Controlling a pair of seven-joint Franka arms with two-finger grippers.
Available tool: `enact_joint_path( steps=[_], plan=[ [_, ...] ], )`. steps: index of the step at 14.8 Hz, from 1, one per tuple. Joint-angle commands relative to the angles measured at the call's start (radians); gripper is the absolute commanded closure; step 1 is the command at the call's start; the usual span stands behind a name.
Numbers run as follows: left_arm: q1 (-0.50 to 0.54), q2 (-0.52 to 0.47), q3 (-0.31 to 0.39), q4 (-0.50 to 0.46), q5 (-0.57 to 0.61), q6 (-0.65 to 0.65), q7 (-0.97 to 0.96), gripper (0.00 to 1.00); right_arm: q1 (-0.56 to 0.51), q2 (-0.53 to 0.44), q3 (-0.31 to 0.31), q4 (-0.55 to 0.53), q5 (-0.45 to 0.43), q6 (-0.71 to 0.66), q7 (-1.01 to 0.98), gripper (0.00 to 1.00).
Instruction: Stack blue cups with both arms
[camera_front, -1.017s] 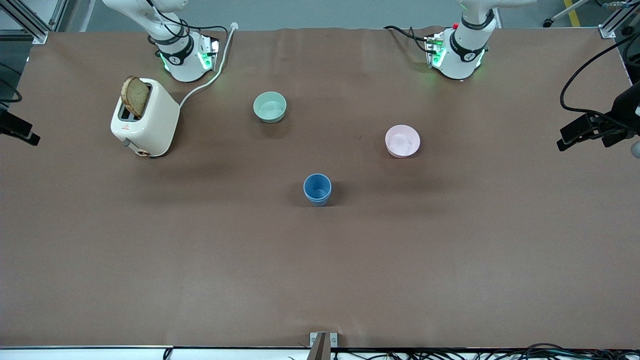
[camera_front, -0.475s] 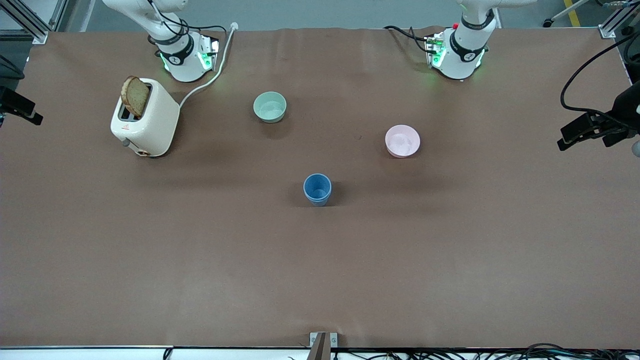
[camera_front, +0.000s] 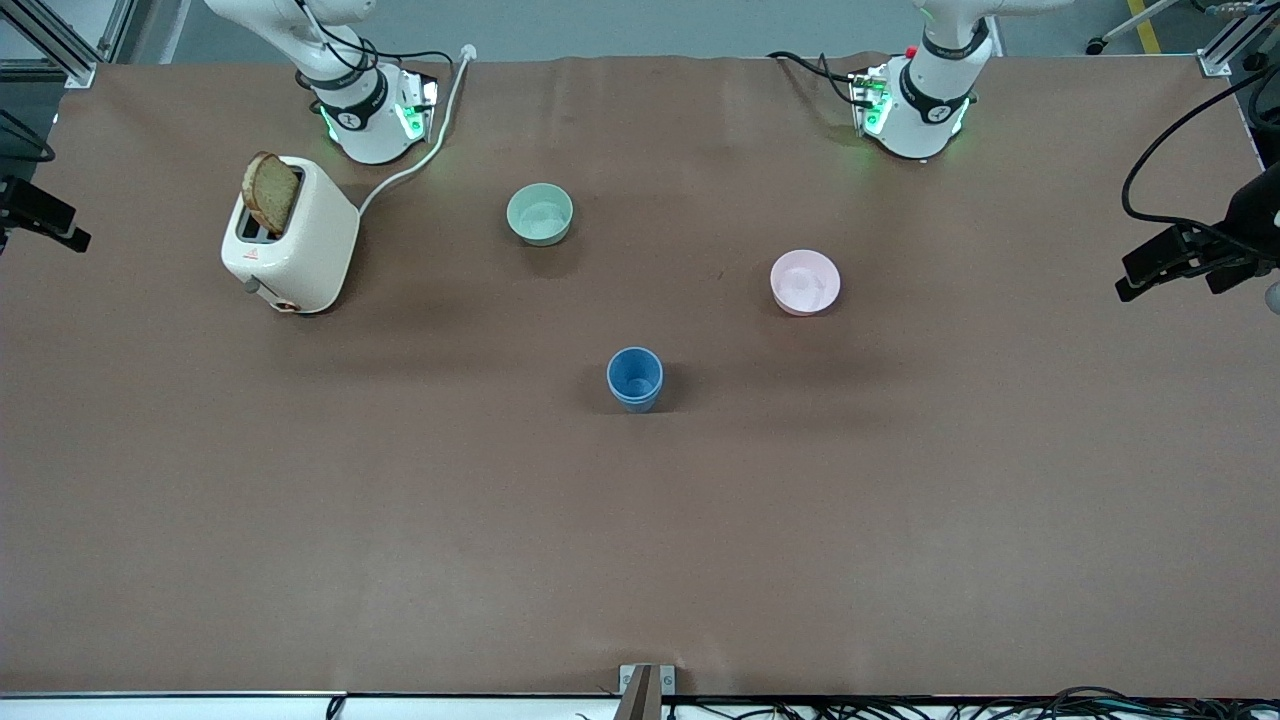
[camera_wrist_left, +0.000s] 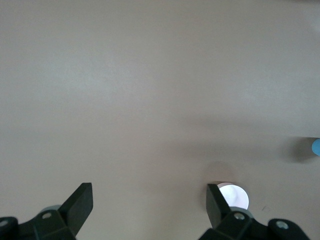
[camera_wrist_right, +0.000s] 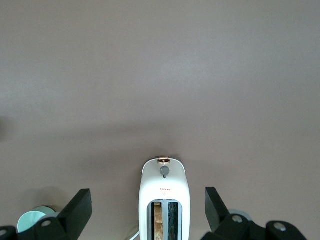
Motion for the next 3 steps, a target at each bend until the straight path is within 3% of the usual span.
enact_joint_path(
  steps=[1, 3],
  plan=[
    [0.002, -0.008, -0.001, 0.011, -0.010, -0.020, 0.014, 0.00, -0.012, -0.025, 0.014, -0.027, -0.021, 0.012, -0.006, 0.00],
    [-0.001, -0.008, -0.001, 0.011, -0.008, -0.020, 0.014, 0.00, -0.010, -0.025, 0.014, -0.023, -0.021, 0.012, -0.006, 0.00]
  ],
)
